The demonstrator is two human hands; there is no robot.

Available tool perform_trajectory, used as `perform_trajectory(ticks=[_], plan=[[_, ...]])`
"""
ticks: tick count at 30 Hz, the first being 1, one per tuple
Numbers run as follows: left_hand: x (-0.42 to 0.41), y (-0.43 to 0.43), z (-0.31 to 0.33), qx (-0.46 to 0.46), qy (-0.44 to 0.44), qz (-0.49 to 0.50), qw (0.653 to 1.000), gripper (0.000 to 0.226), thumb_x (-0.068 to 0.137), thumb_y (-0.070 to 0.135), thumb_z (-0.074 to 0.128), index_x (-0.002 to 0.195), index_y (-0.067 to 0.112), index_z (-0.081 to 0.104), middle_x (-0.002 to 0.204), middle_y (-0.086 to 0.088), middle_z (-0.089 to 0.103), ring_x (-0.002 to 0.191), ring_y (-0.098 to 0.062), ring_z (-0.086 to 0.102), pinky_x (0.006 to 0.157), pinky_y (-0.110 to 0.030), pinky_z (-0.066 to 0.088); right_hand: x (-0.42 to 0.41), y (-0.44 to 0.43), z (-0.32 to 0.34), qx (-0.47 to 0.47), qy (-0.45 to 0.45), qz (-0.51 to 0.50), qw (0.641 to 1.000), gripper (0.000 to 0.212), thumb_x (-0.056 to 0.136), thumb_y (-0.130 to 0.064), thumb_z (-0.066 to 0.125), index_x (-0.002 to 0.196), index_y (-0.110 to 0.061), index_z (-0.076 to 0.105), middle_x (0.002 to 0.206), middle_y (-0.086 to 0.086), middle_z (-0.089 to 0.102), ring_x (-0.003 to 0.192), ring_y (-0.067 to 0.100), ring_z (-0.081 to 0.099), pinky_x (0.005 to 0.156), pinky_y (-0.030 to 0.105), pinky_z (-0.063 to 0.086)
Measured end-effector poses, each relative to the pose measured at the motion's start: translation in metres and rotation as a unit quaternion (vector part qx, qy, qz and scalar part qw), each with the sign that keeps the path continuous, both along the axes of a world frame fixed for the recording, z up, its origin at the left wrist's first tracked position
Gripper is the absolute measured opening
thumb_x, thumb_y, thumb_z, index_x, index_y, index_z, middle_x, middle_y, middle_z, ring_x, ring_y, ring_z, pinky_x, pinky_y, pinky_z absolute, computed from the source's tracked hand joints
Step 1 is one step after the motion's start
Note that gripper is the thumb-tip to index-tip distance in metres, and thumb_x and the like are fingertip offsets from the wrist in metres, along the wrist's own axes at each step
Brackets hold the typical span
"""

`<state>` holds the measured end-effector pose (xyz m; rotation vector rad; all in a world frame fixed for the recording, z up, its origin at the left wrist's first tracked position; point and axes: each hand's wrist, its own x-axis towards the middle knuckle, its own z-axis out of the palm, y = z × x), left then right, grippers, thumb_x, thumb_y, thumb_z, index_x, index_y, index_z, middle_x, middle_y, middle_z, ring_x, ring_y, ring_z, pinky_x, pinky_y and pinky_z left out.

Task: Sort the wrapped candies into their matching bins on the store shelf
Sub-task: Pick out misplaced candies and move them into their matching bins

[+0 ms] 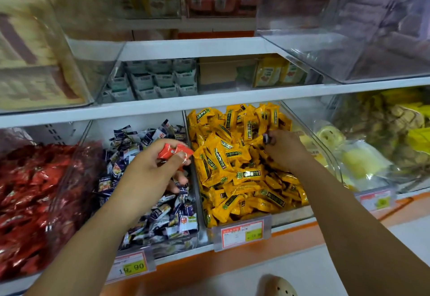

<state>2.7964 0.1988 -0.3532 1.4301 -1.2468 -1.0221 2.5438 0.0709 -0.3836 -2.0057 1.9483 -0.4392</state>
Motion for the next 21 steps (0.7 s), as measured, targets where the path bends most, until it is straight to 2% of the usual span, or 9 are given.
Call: perform_trajectory(ticks=[2, 5, 8, 11, 12, 15, 17, 19, 21], plan=[[0.001, 0.000, 0.000, 0.000, -0.006, 0.000, 1.000, 0.015, 0.096, 0.019, 0.054, 0.100, 0.025, 0.066, 0.088, 0.001, 0.071, 0.062, -0.017, 0.063, 0.054, -0.028, 0.050, -0.002, 0.001, -0.004, -0.017, -0.036, -0.008, 0.999, 0.013, 0.091, -0.016, 0.058, 0.080, -0.016, 0.065, 0.093, 0.010, 0.063, 0.094, 0.031, 0.060, 0.069, 0.029, 0.037], [0.002, 0.002, -0.002, -0.005, -0.010, -0.006, 1.000, 0.014, 0.096, 0.019, 0.054, 0.101, 0.025, 0.066, 0.090, -0.003, 0.070, 0.064, -0.020, 0.064, 0.055, -0.030, 0.051, -0.007, 0.008, -0.003, -0.042, -0.066, 0.004, 0.997, 0.015, 0.090, -0.021, 0.064, 0.103, -0.018, 0.070, 0.110, 0.007, 0.060, 0.096, 0.022, 0.059, 0.074, 0.026, 0.038], [0.004, 0.004, -0.003, -0.010, -0.019, -0.009, 1.000, 0.014, 0.096, 0.020, 0.054, 0.098, 0.027, 0.066, 0.088, -0.006, 0.070, 0.064, -0.023, 0.063, 0.058, -0.035, 0.052, -0.007, 0.025, 0.013, -0.059, -0.101, 0.035, 0.993, 0.014, 0.092, -0.023, 0.061, 0.104, -0.017, 0.068, 0.107, 0.001, 0.063, 0.096, 0.018, 0.058, 0.073, 0.025, 0.040], [0.006, 0.007, -0.004, -0.014, -0.024, -0.011, 1.000, 0.014, 0.096, 0.020, 0.055, 0.097, 0.029, 0.066, 0.089, -0.003, 0.070, 0.065, -0.027, 0.063, 0.060, -0.038, 0.053, 0.001, 0.041, 0.030, -0.086, -0.113, 0.080, 0.987, 0.012, 0.096, -0.020, 0.055, 0.096, -0.015, 0.066, 0.093, -0.002, 0.064, 0.084, 0.013, 0.056, 0.061, 0.012, 0.036], [0.007, 0.009, -0.002, -0.019, -0.024, -0.009, 1.000, 0.014, 0.096, 0.021, 0.055, 0.098, 0.029, 0.066, 0.088, -0.003, 0.070, 0.066, -0.029, 0.063, 0.061, -0.039, 0.053, 0.007, 0.047, 0.036, -0.104, -0.124, 0.095, 0.982, 0.012, 0.096, -0.020, 0.055, 0.092, -0.015, 0.065, 0.089, -0.002, 0.064, 0.082, 0.013, 0.057, 0.060, 0.013, 0.036], [0.023, 0.018, 0.005, -0.043, -0.035, 0.027, 0.998, 0.012, 0.095, 0.023, 0.055, 0.100, 0.030, 0.064, 0.083, -0.006, 0.070, 0.065, -0.030, 0.064, 0.060, -0.041, 0.054, 0.039, 0.066, 0.053, -0.136, -0.167, 0.149, 0.965, 0.008, 0.094, -0.027, 0.057, 0.086, -0.026, 0.058, 0.081, -0.015, 0.056, 0.081, 0.003, 0.051, 0.068, 0.018, 0.035], [0.044, 0.025, 0.007, -0.054, -0.057, 0.075, 0.994, 0.010, 0.094, 0.027, 0.056, 0.100, 0.032, 0.062, 0.076, -0.007, 0.070, 0.062, -0.027, 0.064, 0.053, -0.037, 0.051, 0.070, 0.071, 0.054, -0.136, -0.184, 0.189, 0.955, 0.004, 0.093, -0.028, 0.059, 0.090, -0.028, 0.061, 0.080, -0.016, 0.052, 0.083, 0.006, 0.049, 0.070, 0.018, 0.036], [0.067, 0.034, 0.009, -0.067, -0.076, 0.123, 0.987, 0.006, 0.094, 0.027, 0.058, 0.099, 0.032, 0.059, 0.073, -0.006, 0.070, 0.059, -0.022, 0.063, 0.052, -0.032, 0.050, 0.102, 0.071, 0.050, -0.146, -0.181, 0.207, 0.950, 0.019, 0.093, -0.029, 0.058, 0.107, -0.019, 0.067, 0.087, -0.009, 0.054, 0.091, 0.011, 0.049, 0.077, 0.022, 0.039], [0.087, 0.045, 0.010, -0.079, -0.098, 0.163, 0.979, 0.006, 0.094, 0.023, 0.058, 0.099, 0.027, 0.056, 0.073, -0.004, 0.068, 0.057, -0.011, 0.061, 0.050, -0.020, 0.048, 0.126, 0.069, 0.045, -0.144, -0.165, 0.202, 0.954, 0.032, 0.094, -0.031, 0.056, 0.123, -0.018, 0.063, 0.108, -0.001, 0.059, 0.107, 0.013, 0.050, 0.093, 0.026, 0.041]])
